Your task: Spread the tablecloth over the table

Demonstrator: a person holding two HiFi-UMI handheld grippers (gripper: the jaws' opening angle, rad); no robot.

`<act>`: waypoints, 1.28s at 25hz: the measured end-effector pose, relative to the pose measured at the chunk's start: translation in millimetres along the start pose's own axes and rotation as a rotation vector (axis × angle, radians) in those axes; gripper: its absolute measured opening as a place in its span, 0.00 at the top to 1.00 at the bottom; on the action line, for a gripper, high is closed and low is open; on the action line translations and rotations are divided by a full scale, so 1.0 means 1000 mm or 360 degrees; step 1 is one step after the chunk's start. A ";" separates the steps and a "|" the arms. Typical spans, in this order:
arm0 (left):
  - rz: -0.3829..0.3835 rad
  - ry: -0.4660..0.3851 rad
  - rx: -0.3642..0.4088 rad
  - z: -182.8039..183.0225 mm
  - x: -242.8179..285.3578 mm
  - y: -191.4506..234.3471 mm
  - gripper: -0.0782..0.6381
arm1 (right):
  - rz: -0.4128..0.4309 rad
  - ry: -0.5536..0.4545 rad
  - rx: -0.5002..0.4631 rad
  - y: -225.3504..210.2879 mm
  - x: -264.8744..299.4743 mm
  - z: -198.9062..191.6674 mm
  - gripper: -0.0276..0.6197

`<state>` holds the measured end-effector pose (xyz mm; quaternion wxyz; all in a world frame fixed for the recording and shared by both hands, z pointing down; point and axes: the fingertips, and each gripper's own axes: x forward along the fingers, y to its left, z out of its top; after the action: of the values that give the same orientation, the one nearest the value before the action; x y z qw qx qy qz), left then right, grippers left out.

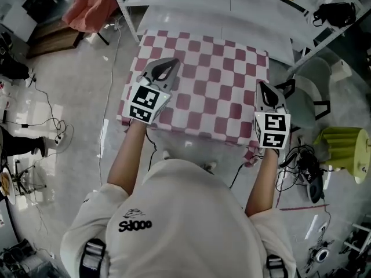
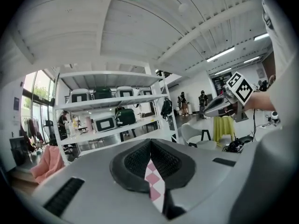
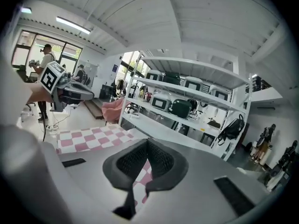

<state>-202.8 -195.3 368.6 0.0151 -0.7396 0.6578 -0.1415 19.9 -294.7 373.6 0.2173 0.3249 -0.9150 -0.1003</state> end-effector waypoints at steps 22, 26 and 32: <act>0.0016 -0.0256 0.0091 0.068 -0.021 0.022 0.85 | 0.0132 -0.0371 0.0084 0.021 -0.001 0.098 0.92; 0.0003 -0.0252 0.0096 0.067 -0.021 0.016 0.85 | 0.0147 -0.0387 0.0103 0.022 -0.004 0.099 0.92; -0.0007 -0.0235 0.0099 0.062 -0.020 0.011 0.85 | 0.0171 -0.0394 0.0137 0.026 -0.003 0.093 0.92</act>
<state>-201.7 -187.0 303.0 0.0861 -0.7487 0.6486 -0.1069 -34.9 -268.8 298.9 0.0938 0.2695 -0.9543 -0.0885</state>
